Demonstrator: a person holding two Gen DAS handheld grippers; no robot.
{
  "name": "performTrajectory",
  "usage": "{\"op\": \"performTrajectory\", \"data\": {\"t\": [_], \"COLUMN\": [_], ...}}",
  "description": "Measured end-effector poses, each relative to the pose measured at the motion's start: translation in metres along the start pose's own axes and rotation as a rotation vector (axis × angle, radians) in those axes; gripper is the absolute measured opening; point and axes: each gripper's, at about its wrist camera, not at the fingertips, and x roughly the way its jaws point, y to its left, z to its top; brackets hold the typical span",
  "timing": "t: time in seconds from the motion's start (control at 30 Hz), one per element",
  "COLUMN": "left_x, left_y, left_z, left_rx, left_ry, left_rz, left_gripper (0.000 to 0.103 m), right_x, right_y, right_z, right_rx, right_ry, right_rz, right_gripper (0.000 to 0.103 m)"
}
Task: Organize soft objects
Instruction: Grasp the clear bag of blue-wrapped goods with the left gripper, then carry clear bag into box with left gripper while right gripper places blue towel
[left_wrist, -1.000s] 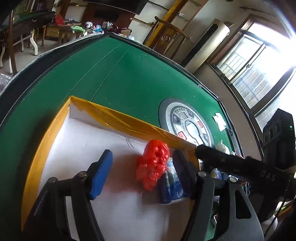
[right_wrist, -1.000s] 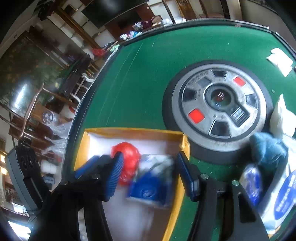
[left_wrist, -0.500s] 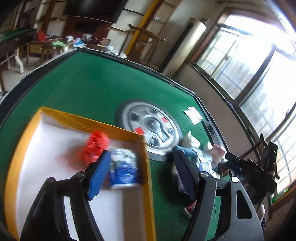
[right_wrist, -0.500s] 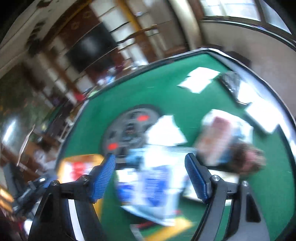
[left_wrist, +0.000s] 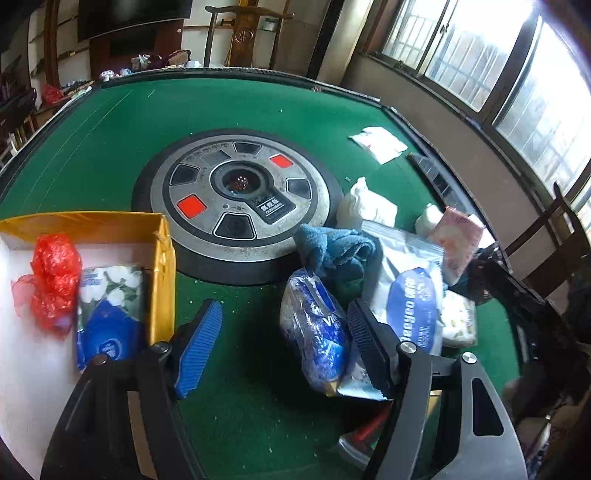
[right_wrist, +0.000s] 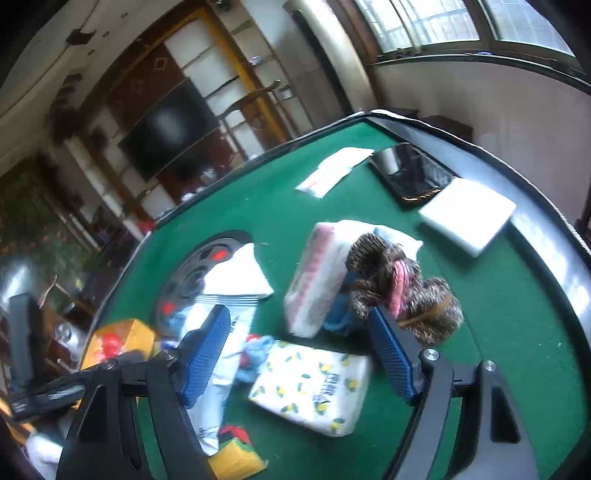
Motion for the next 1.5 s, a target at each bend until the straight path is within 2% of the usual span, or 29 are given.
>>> {"op": "performTrajectory", "data": {"t": [0.17,0.23,0.27,0.37,0.43,0.47,0.53,0.6,0.63,0.67,0.8,1.03,1.23,1.37,1.5], "left_x": [0.017,0.016,0.017,0.014,0.013,0.015,0.022,0.029,0.030,0.029,0.014,-0.041,-0.101,-0.134,-0.158], "left_y": [-0.008,-0.009,-0.008,-0.012,-0.020,-0.025,-0.032,-0.036,-0.037,-0.038,-0.033,-0.003,0.039,0.064,0.095], "left_z": [-0.004,-0.003,-0.002,-0.002,-0.005,-0.005,-0.005,-0.008,-0.009,-0.010,-0.010,-0.025,-0.047,-0.057,-0.074], "left_rx": [0.029,0.040,0.029,0.045,0.093,0.107,0.114,0.120,0.127,0.129,0.094,-0.021,-0.115,-0.146,-0.162], "left_ry": [0.024,0.012,0.030,0.021,0.022,0.023,0.032,0.042,0.039,0.037,0.010,-0.068,-0.192,-0.265,-0.328], "left_rz": [0.044,0.034,-0.010,-0.002,0.024,0.042,0.076,0.080,0.074,0.069,0.000,-0.163,-0.270,-0.278,-0.207], "left_gripper": [0.069,0.044,0.029,0.029,0.029,0.032,0.045,0.046,0.046,0.039,0.028,0.025,0.026,0.026,0.026], "right_x": [0.003,0.003,0.003,0.003,0.004,0.005,0.005,0.005,0.006,0.006,0.006,0.007,0.009,-0.003,-0.009], "right_y": [0.003,0.000,-0.001,-0.006,-0.009,-0.009,-0.009,-0.008,-0.007,-0.007,-0.004,-0.001,0.008,0.029,0.055], "right_z": [0.000,0.000,0.000,0.000,-0.001,-0.001,-0.001,-0.001,-0.002,-0.002,-0.003,-0.005,-0.010,-0.008,0.002], "right_rx": [-0.002,0.011,0.019,0.037,0.043,0.044,0.041,0.036,0.031,0.026,0.014,-0.003,-0.034,-0.079,-0.138], "right_ry": [0.005,0.010,0.011,0.012,0.019,0.020,0.023,0.023,0.023,0.023,0.024,0.033,0.048,0.051,0.067], "right_rz": [0.026,0.034,0.035,0.039,0.038,0.039,0.039,0.039,0.036,0.035,0.023,0.018,0.007,0.030,0.044], "right_gripper": [0.073,0.073,0.073,0.073,0.073,0.073,0.073,0.073,0.073,0.073,0.073,0.073,0.073,0.073,0.073]}}
